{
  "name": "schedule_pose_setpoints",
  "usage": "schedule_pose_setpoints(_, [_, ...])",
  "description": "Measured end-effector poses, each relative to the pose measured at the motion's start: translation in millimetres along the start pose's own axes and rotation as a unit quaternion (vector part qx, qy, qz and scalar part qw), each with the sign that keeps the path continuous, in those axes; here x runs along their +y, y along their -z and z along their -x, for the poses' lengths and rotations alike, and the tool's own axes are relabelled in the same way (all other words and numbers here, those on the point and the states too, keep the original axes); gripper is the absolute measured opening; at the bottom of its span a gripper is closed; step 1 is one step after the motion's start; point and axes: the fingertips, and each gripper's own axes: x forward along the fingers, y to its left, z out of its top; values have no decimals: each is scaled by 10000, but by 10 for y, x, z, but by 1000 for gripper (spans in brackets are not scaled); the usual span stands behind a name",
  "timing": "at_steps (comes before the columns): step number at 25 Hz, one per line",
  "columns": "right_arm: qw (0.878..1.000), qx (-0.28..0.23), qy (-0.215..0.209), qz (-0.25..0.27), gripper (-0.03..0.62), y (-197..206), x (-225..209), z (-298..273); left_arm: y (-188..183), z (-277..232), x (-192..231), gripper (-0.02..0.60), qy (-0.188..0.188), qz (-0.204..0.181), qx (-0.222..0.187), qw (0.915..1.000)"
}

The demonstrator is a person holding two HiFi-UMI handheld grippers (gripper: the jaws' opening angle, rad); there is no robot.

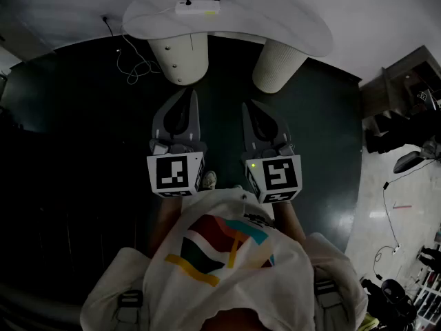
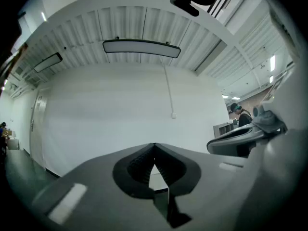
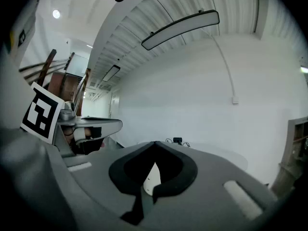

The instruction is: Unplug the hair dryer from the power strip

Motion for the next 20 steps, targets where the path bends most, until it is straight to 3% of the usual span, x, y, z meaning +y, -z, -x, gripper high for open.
schedule_pose_setpoints(14, [9999,22,-55,146,12,-27,87,-251,54,-152,360,0,-153,61,69,9998])
schedule_pose_setpoints(20, [9984,181,-351,400,12,93,337,-510,162,-239,692,0,-206,27,67,9998])
